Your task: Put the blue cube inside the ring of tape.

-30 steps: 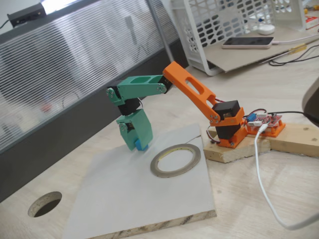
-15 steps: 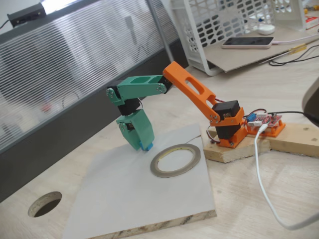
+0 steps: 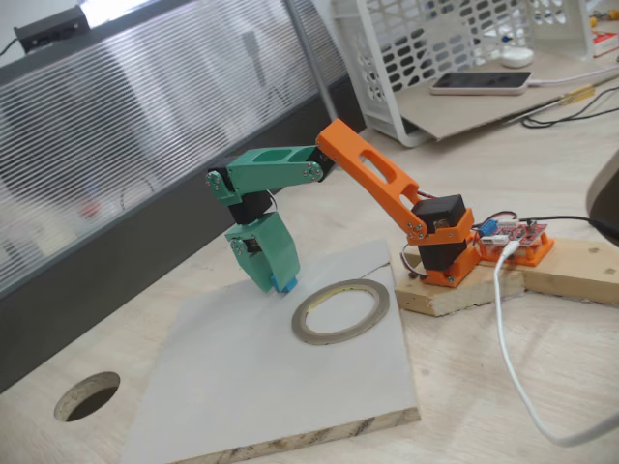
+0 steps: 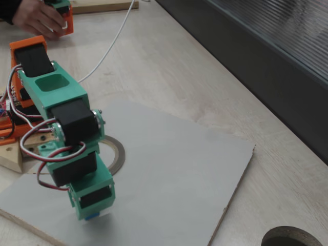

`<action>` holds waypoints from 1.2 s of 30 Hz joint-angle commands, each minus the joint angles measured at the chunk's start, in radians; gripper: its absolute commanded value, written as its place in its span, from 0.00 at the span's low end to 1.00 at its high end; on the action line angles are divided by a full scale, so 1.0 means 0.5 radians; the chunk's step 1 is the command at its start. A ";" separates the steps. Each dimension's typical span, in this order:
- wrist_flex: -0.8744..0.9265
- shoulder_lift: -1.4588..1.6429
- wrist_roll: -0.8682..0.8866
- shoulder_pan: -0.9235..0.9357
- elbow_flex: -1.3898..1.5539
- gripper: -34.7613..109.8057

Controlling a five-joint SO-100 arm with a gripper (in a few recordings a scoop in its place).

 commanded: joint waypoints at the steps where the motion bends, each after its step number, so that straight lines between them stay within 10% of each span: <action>1: 0.021 0.046 0.021 -0.003 0.028 0.31; 36: 0.009 1.341 0.006 -0.009 1.178 0.31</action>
